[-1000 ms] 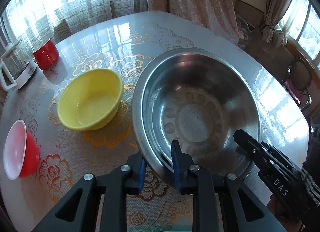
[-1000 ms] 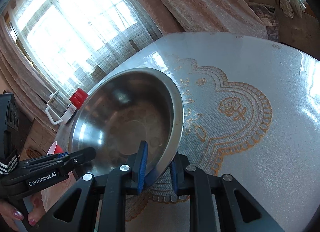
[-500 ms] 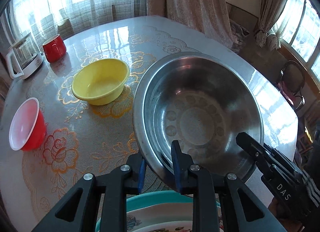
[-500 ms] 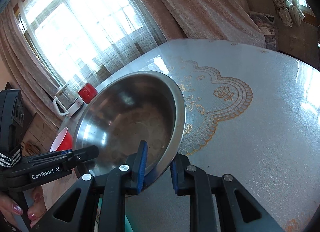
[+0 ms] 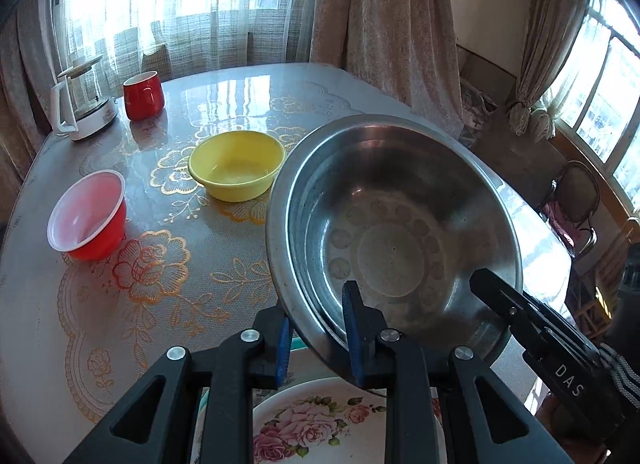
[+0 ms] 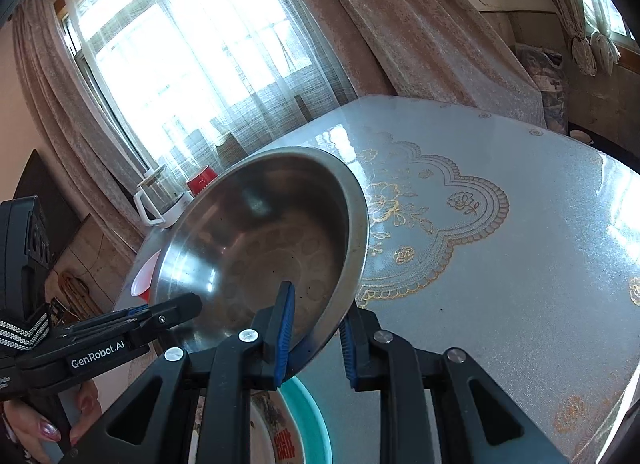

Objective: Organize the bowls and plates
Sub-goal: 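Lift the steel bowl with both grippers and carry it beside the plate stack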

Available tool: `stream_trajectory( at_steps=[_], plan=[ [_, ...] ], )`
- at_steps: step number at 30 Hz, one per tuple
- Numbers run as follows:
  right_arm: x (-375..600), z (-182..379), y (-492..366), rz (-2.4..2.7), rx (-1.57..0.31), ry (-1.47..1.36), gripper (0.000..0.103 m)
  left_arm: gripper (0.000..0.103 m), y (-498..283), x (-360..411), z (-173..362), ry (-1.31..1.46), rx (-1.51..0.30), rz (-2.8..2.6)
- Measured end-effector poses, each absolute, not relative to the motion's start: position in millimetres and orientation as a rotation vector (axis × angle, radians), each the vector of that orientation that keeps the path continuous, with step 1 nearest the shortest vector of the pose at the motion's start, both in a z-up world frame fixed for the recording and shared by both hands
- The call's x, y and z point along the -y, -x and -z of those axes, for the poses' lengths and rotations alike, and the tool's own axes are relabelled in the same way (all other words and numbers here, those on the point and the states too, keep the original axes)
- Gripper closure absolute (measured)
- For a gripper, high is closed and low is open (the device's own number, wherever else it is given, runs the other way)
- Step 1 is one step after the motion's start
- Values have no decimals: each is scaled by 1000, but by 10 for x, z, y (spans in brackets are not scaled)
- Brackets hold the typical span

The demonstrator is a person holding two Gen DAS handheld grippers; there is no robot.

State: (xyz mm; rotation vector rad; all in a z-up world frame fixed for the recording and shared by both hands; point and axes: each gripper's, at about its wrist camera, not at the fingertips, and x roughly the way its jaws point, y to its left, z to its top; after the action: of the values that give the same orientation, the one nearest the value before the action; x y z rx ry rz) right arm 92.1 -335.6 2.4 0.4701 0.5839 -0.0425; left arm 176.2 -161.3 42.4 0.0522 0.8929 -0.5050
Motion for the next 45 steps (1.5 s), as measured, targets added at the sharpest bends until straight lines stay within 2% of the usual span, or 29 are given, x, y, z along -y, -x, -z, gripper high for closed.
stream_trajectory(
  at_steps=[16, 45],
  plan=[
    [2905, -211, -779, -54, -576, -426, 82, 78, -1385, 1022, -614, 2, -820, 440],
    [1724, -171, -866, -227, -698, -334, 81, 74, -1012, -221, -436, 57, -835, 273]
  ],
)
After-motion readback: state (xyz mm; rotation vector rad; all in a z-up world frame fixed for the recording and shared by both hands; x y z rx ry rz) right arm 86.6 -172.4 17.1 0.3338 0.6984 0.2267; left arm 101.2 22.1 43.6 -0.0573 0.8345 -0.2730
